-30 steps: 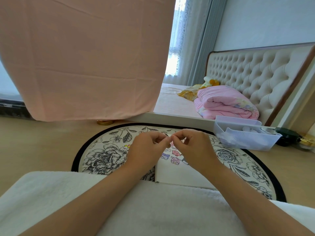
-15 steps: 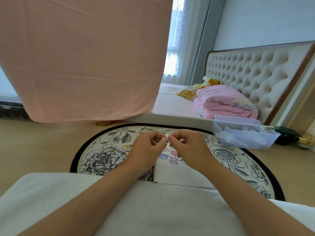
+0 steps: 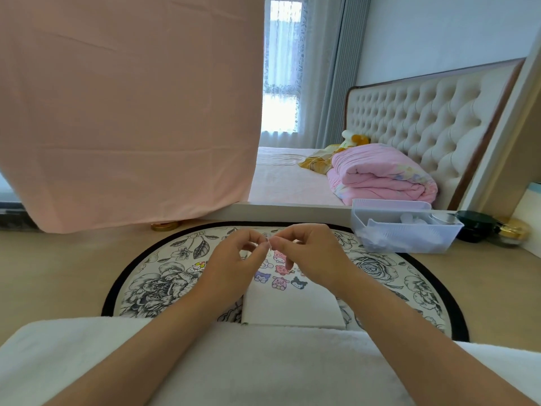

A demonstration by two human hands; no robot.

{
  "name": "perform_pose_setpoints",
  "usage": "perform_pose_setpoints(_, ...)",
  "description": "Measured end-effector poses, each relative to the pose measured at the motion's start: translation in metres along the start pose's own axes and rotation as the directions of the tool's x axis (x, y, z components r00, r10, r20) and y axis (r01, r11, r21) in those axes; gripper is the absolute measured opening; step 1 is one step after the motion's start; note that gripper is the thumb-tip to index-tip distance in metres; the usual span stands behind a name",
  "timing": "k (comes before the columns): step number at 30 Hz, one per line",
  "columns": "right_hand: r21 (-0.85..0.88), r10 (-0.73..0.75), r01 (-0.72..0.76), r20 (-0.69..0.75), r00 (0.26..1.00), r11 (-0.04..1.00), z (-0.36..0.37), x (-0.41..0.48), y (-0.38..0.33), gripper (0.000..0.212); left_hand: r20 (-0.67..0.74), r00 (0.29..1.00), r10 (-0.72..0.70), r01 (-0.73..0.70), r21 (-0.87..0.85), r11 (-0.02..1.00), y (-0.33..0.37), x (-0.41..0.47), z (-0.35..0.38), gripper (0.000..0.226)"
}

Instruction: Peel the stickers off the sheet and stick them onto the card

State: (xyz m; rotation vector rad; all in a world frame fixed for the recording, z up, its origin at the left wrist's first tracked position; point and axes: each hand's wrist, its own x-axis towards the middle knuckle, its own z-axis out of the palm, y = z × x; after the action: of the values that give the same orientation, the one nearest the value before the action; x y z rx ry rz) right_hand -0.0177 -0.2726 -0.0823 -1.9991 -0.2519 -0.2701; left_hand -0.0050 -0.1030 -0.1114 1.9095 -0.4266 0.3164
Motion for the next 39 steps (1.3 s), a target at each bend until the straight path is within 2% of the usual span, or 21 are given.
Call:
perform_pose_setpoints(3,-0.008,-0.022,0.021,-0.037,0.999,1.000,-0.005,0.003,0.001,0.010,-0.015,1.000,-0.010,0.010,0.007,1.000,0.006,0.005,0.005,0.012)
perform_pose_setpoints(9,-0.152,-0.063,0.045,-0.115,0.991,0.987,-0.023,0.011,0.006,0.012,-0.012,1.000,-0.025,0.025,0.030,0.999,0.025,0.021,0.023,0.012)
perform_pose_setpoints(15,-0.009,0.042,-0.043,-0.105,0.994,0.999,-0.059,0.017,0.015,0.015,0.039,0.995,-0.093,0.094,-0.038,0.995,0.043,0.042,0.052,0.012)
perform_pose_setpoints(19,-0.128,0.075,-0.104,-0.219,0.973,0.986,-0.093,0.022,0.032,0.015,0.062,0.991,-0.118,0.120,-0.039,0.992,0.046,0.053,0.071,0.013)
perform_pose_setpoints(24,-0.288,0.027,-0.192,-0.491,0.871,0.938,-0.132,0.025,0.065,0.016,0.126,0.984,-0.130,0.133,-0.013,0.991,0.046,0.063,0.097,0.014)
perform_pose_setpoints(28,-0.379,-0.008,-0.291,-0.620,0.784,0.878,-0.144,0.026,0.082,0.017,0.165,0.976,-0.140,0.135,0.037,0.990,0.043,0.066,0.114,0.013)
perform_pose_setpoints(33,-0.435,-0.029,-0.336,-0.645,0.763,0.836,-0.143,0.032,0.087,0.016,0.208,0.966,-0.153,0.138,0.085,0.987,0.038,0.064,0.120,0.015)
perform_pose_setpoints(39,-0.483,-0.012,-0.347,-0.597,0.802,0.804,-0.139,0.031,0.079,0.021,0.191,0.963,-0.189,0.182,0.052,0.982,0.032,0.061,0.111,0.015)
